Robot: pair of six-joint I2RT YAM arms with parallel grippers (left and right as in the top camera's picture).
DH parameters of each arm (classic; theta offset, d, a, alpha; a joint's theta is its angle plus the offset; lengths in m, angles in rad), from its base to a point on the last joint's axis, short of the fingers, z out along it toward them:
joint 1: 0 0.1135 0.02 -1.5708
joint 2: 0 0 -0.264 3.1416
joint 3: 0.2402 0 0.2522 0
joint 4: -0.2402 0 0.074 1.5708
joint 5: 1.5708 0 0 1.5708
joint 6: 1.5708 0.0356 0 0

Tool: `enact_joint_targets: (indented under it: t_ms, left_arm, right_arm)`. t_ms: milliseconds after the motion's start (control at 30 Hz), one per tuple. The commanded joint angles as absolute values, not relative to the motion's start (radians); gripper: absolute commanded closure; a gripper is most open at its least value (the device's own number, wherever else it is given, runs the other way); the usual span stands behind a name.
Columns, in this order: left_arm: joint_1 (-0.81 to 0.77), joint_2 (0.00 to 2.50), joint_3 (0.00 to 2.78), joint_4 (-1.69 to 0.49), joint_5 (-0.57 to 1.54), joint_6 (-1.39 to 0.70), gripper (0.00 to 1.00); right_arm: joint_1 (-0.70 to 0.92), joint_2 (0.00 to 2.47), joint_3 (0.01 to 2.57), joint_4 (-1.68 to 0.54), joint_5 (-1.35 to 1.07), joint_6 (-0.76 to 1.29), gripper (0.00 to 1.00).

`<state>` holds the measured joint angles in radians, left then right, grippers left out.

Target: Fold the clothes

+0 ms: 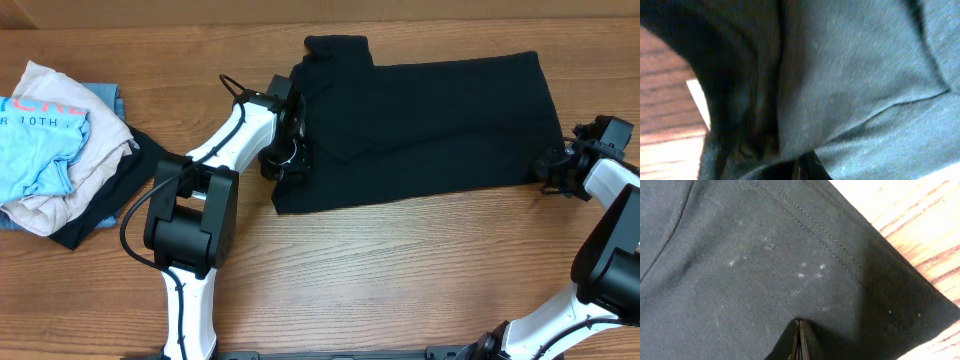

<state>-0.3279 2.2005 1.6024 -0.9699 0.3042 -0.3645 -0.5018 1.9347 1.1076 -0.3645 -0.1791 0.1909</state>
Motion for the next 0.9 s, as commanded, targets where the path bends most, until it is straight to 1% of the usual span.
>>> enact_joint_targets:
  t_ms: [0,67,233,367,467,533,700,867]
  left_arm:
    - [-0.339,2.205,1.564,-1.045,0.198,-0.369,0.95]
    - [-0.339,2.205,1.564,-1.107,0.147,-0.371,0.95]
    - [-0.319,2.205,1.557,-1.206,0.142,-0.383,0.95]
    - [-0.291,2.205,1.509,-1.228,0.120,-0.412,0.95]
    - [-0.267,2.205,1.456,-1.234,0.119,-0.413,0.95]
    - [-0.252,2.205,1.435,-1.250,0.108,-0.413,0.95]
    - [-0.221,2.205,1.430,-1.334,-0.060,-0.428,0.92]
    - [-0.165,2.205,1.430,-1.386,-0.176,-0.427,0.91]
  right_arm:
    - [-0.500,1.961,1.098,-0.442,-0.157,0.240,0.96]
    - [-0.500,1.961,1.098,-0.496,-0.157,0.244,0.96]
    - [-0.493,1.961,1.098,-0.621,-0.158,0.293,0.96]
    - [-0.464,1.961,1.098,-0.722,-0.158,0.337,0.96]
    - [-0.419,1.961,1.098,-0.812,-0.157,0.397,0.96]
    - [-0.383,1.961,1.098,-0.867,-0.157,0.398,0.96]
    - [-0.318,1.961,1.098,-0.963,-0.157,0.399,0.96]
    - [-0.303,1.960,1.069,-1.004,-0.144,0.442,0.96]
